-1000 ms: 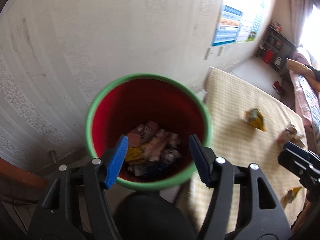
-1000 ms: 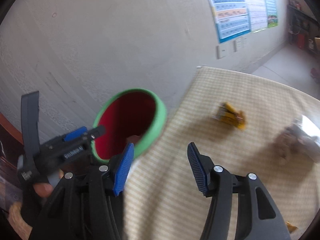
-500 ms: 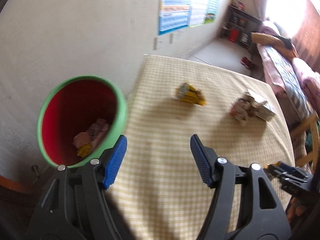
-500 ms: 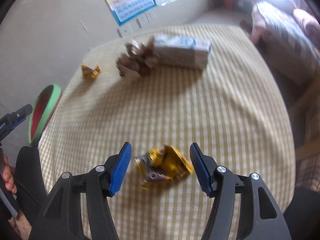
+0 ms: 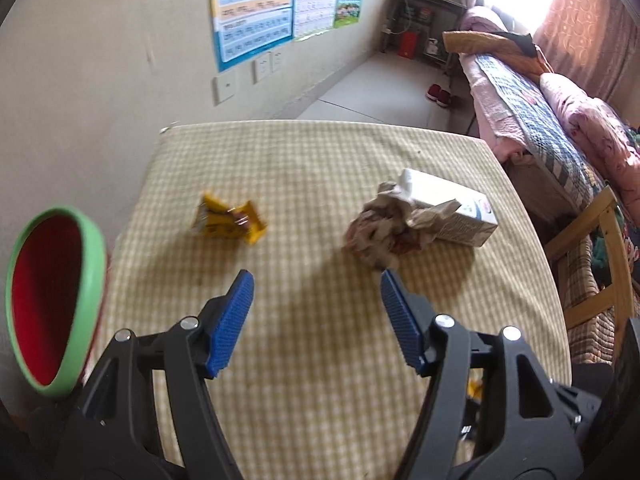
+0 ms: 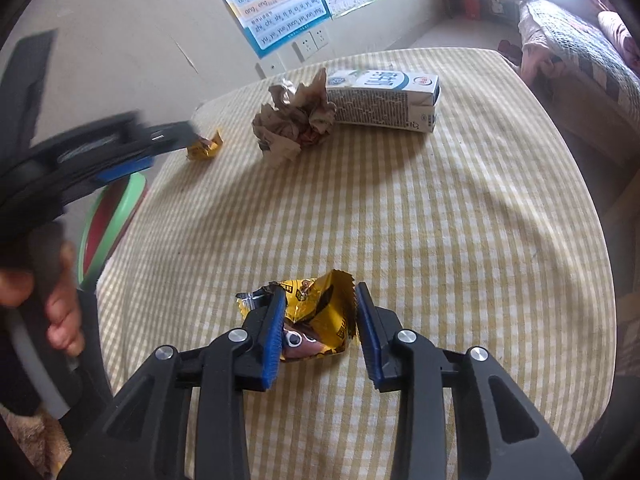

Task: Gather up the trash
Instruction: 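Grasp the yellow wrapper with the right tool while the left tool grasps the crumpled paper, then lift the yellow wrapper and crumpled paper and carry them over the green bin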

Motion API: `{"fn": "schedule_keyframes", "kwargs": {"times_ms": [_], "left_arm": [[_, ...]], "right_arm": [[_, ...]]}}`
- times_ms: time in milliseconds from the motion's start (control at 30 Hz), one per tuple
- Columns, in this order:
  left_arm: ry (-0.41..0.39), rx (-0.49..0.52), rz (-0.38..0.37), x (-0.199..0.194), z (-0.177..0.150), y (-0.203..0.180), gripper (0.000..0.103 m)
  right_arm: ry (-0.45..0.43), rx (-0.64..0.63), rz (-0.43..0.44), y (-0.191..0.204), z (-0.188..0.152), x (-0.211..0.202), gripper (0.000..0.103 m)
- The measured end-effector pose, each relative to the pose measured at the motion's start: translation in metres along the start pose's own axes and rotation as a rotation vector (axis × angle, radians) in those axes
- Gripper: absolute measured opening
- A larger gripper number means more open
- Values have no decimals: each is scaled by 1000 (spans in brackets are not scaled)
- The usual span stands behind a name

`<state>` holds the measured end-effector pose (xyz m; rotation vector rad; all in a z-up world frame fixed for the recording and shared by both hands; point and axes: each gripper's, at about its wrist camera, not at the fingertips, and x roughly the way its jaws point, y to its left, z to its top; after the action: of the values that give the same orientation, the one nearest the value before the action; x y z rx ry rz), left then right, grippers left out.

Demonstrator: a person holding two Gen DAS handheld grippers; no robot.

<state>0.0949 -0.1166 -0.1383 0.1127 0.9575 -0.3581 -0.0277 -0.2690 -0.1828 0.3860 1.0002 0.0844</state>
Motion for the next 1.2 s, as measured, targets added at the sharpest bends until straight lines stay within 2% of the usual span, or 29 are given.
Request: {"fn": "schedule_keyframes", "kwargs": {"times_ms": [167, 200, 433, 500, 667, 833, 1200], "left_arm": [[30, 62, -22, 37, 19, -28, 63], [42, 66, -28, 44, 21, -31, 66], [148, 27, -82, 92, 26, -34, 66], [156, 14, -107, 95, 26, -34, 45], [153, 37, -103, 85, 21, -37, 38], [119, 9, -92, 59, 11, -22, 37], [23, -12, 47, -14, -35, 24, 37]], "right_arm": [[-13, 52, 40, -11, 5, -2, 33], [-16, 62, 45, -14, 5, -3, 33], [-20, 109, 82, -23, 6, -7, 33], [-18, 109, 89, -23, 6, -7, 34], [-12, 107, 94, -21, 6, -5, 34], [-12, 103, 88, -21, 7, -1, 34], [-16, 44, 55, -10, 7, 2, 33]]}}
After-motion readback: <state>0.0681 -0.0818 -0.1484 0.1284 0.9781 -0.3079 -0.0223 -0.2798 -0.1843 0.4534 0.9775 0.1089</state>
